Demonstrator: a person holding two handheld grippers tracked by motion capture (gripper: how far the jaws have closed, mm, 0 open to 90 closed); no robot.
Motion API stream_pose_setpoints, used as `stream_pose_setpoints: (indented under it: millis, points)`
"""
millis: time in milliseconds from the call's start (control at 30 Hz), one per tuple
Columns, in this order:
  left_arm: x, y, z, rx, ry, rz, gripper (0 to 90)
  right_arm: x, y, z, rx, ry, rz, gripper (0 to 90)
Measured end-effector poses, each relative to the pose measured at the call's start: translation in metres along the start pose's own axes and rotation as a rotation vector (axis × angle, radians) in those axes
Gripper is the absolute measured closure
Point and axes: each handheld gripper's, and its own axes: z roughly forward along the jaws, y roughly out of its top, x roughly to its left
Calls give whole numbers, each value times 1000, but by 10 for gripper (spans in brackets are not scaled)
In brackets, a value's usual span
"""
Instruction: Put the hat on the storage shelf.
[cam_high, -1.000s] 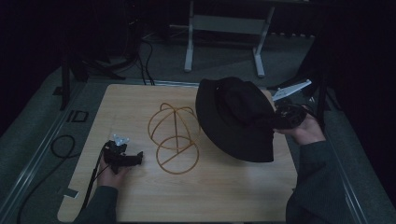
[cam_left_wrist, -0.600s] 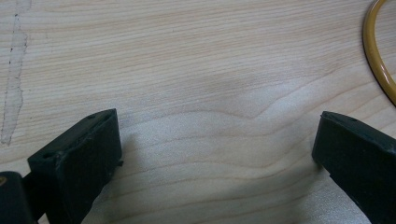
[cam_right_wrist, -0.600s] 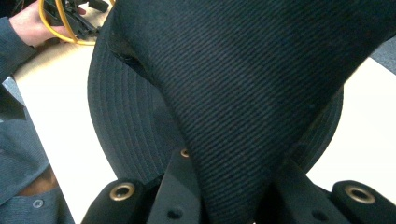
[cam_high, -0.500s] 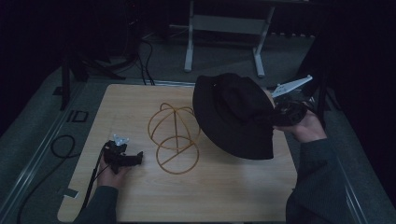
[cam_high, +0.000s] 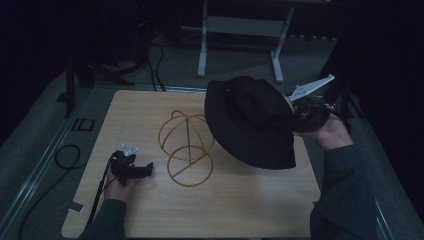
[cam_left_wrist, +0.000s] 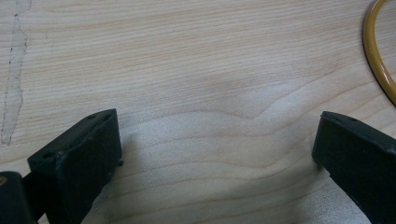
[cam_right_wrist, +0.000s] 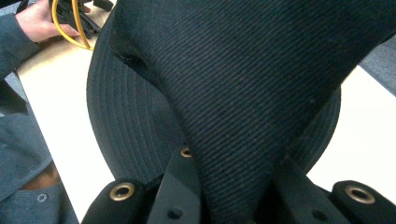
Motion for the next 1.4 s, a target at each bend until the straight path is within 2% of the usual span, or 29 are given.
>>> stream_pose_setpoints:
  millis: [600,1400]
  points:
    - [0,0,0,-1,0,-1,15,7,22,-11,-1,-15,-42,868]
    - [-1,0,0,-2,-4,2,15,28,50,-7,-8,35,-129,867]
